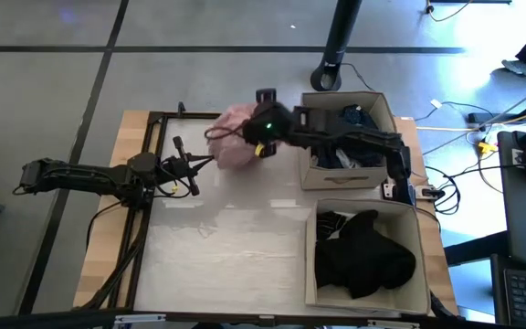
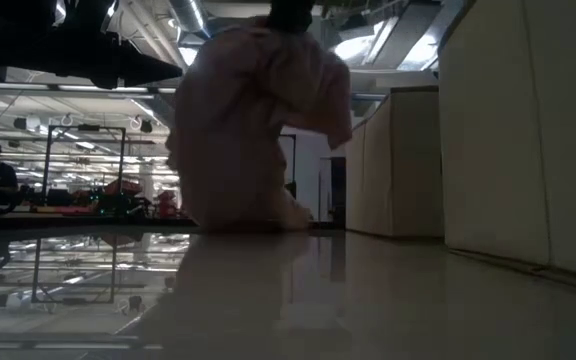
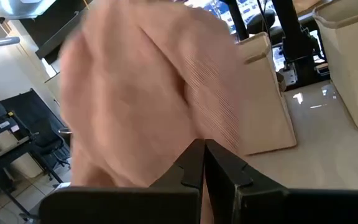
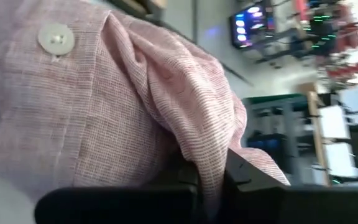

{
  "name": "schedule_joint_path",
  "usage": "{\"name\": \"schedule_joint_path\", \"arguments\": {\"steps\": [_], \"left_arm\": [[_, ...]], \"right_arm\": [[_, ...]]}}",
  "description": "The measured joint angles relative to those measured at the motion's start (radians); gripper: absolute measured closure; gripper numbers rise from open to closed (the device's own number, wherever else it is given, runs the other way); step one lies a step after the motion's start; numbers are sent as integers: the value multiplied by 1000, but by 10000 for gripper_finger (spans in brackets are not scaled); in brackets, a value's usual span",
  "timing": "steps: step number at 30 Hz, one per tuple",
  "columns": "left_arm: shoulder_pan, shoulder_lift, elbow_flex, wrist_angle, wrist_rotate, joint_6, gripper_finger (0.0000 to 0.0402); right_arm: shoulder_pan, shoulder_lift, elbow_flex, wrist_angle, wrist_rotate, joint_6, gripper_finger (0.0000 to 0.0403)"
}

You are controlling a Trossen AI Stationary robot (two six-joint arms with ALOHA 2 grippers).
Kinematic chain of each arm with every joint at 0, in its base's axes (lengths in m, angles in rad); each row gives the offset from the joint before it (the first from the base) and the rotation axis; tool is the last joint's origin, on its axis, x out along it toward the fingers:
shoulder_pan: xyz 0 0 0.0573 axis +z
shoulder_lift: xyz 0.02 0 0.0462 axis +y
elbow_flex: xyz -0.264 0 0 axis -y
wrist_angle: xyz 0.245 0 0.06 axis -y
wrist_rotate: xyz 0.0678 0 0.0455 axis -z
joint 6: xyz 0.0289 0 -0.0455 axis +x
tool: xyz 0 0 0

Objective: Sort clothes
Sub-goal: Put the pink polo shirt into the top laundry organizer

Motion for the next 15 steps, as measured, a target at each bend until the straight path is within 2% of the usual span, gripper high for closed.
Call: {"name": "schedule_joint_path", "arguments": {"steps": [7,15], "left_arm": [[0,0,0,0,0,0,396],[0,0,0,0,0,0,396]], "right_arm": [[-41,-53,86,0,99,-47,387],[-76,-173,89,47,277,-134,389]]}}
